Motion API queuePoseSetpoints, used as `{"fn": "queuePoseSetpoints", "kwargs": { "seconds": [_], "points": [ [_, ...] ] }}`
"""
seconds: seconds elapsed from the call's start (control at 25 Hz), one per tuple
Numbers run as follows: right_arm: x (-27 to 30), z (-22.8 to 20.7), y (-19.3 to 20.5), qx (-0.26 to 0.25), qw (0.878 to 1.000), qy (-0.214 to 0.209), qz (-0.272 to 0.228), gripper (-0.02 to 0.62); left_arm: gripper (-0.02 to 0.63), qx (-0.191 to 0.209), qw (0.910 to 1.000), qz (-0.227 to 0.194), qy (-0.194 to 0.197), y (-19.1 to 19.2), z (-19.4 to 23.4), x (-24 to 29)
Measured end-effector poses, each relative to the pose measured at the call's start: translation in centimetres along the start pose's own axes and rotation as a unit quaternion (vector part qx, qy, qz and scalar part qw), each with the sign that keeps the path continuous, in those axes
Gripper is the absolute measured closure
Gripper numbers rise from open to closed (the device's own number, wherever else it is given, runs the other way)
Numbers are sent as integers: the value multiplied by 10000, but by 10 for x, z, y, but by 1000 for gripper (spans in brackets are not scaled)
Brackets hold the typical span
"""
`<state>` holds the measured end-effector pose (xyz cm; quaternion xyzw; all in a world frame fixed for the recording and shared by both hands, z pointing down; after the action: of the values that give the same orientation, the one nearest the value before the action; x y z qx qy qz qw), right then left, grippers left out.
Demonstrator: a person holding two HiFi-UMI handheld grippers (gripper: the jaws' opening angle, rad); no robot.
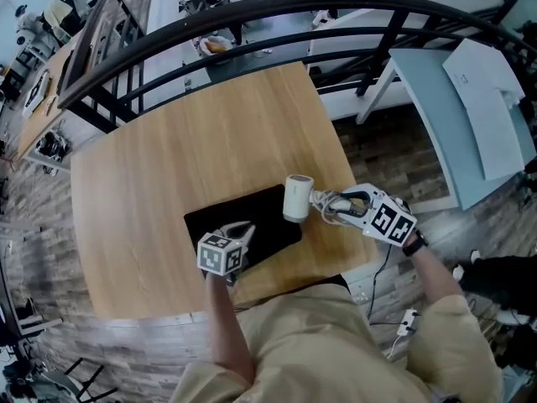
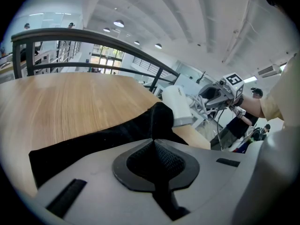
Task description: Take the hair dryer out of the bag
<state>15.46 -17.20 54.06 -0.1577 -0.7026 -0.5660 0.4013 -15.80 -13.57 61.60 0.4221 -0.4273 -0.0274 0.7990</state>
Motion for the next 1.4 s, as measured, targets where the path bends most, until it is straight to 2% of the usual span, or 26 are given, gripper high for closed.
{"fn": "queuePoseSetpoints", "kwargs": {
  "seconds": [0.32, 0.52, 0.84, 1.08, 1.24, 1.4],
  "points": [
    [12, -13, -4, 577, 9964, 373, -492, 428, 589, -61, 10000, 25, -36, -2, -2, 4],
    [33, -21, 1, 1176, 9862, 695, -932, 429, 588, -133, 9998, 32, -107, -2, -3, 7],
    [79, -29, -3, 2186, 9554, 1209, -1574, 430, 588, -272, 9995, 52, -141, 2, -2, 13],
    [107, -43, 8, 2891, 9228, 1793, -1807, 430, 589, -308, 9994, 56, -142, 1, -3, 20],
    [120, -44, 20, 3329, 9021, 1869, -2013, 430, 588, -345, 9993, 67, -155, 3, -3, 25],
    [133, -39, 27, 3817, 8820, 1931, -1979, 428, 588, -415, 9990, 47, -182, 5, -1, 28]
  ]
}}
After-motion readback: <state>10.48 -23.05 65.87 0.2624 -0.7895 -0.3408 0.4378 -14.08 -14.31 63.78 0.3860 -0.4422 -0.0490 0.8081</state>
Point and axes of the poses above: the fingertips, and each gripper's own axes: x forward along the fingers, z to its left, y out of its underside, the point moved 8 cm from there along -x, backward along the fingers, and after that the axes turned 10 degrees about x, right-handed, at the moved point
